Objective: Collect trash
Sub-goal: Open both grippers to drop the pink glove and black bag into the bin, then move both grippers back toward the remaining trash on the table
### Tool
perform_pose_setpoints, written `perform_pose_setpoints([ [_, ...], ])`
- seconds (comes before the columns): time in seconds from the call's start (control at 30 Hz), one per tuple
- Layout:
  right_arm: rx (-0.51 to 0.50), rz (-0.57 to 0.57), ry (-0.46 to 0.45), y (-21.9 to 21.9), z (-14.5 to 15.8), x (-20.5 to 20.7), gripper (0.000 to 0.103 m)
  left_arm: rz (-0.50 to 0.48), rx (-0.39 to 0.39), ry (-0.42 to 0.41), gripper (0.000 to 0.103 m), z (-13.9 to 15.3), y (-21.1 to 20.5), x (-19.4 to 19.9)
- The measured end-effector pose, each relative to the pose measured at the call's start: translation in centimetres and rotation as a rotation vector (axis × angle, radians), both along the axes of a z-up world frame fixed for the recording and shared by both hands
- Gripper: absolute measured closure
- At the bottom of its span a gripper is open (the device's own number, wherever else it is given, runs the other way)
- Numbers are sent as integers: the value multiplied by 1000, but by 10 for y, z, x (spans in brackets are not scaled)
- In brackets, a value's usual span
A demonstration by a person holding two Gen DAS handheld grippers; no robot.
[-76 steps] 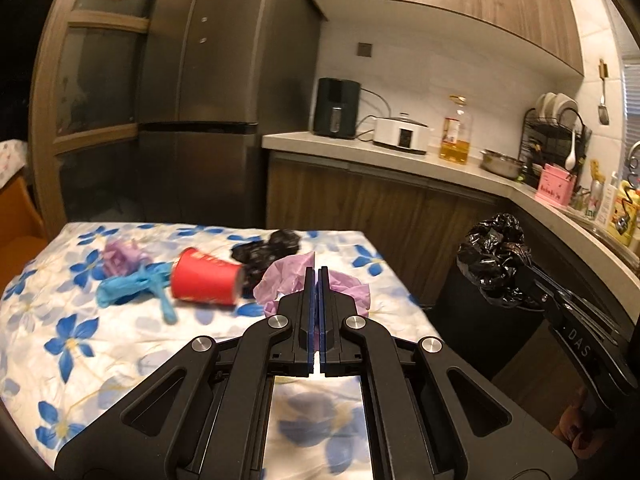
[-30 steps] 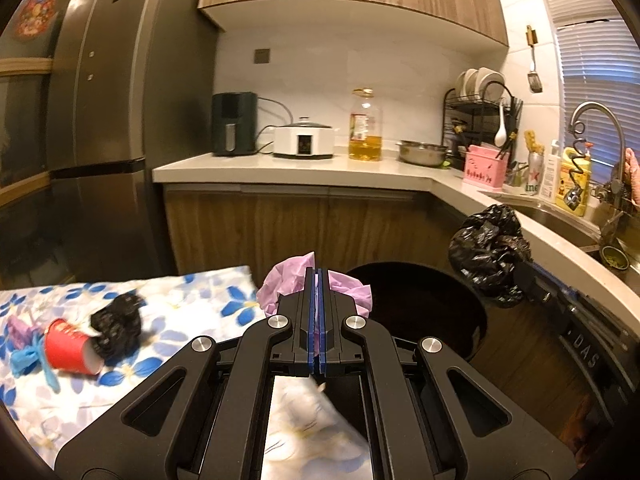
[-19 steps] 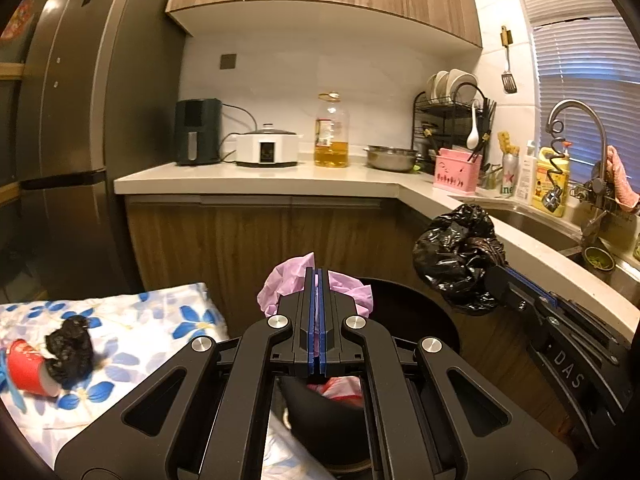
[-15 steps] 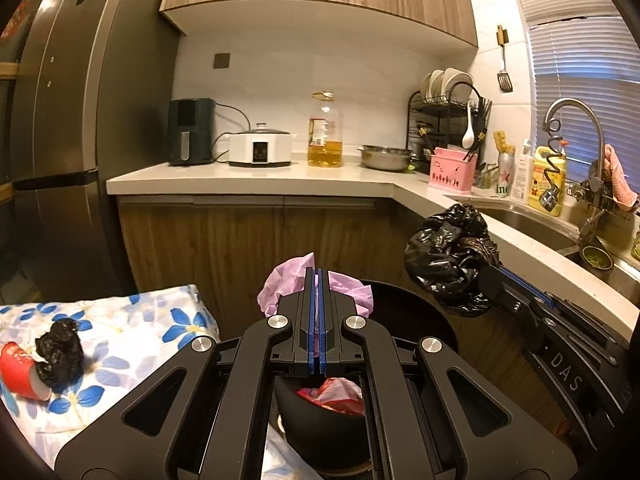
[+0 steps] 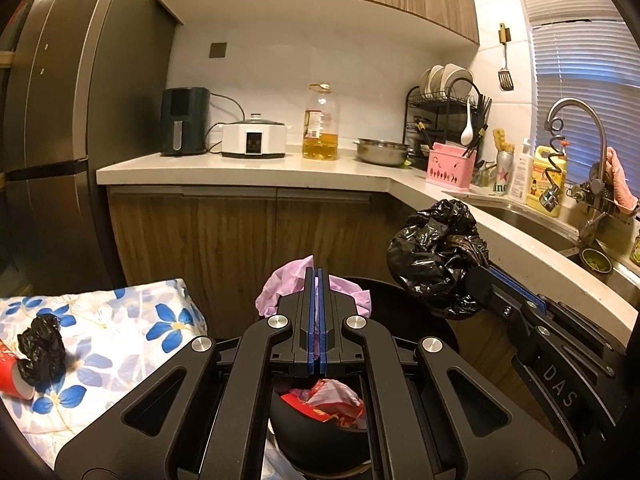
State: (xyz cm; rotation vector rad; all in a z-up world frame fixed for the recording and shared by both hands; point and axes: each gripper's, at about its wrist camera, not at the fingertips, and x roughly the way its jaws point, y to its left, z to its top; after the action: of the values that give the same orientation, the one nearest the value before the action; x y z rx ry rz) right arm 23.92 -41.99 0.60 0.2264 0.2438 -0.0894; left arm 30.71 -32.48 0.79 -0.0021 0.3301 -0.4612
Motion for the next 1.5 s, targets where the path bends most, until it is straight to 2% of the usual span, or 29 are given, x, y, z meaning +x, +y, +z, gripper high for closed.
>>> perform_pose_setpoints([
  [0.4,7,-5,23,-4,-3,8,96,-37,6,47,101,-11,-3,11],
  [0.5,10,-3,27,-6,-4,10,96,-26,3,53,84,-13,1,11],
  [0.57,11,-3,26,-6,-5,11,96,-8,-20,49,56,-13,10,8],
  [0.67,10,-3,34,-5,-8,14,87,37,-42,20,39,-12,21,7],
  [0.8,17,-15,84,-6,-23,20,66,72,-24,59,38,-27,27,14],
  [0.87,14,-22,99,-7,-30,19,61,81,-25,70,38,-33,33,12],
  [1.07,26,-41,95,-9,-33,14,60,99,-26,79,37,-41,45,4],
  [1.17,13,-53,93,-6,-32,13,50,104,-20,83,32,-43,47,0],
  [1.33,13,-67,96,-3,-33,8,42,130,-2,89,26,-46,54,-9],
  [1.5,14,-74,81,1,-28,2,29,175,-7,78,15,-42,74,-19],
])
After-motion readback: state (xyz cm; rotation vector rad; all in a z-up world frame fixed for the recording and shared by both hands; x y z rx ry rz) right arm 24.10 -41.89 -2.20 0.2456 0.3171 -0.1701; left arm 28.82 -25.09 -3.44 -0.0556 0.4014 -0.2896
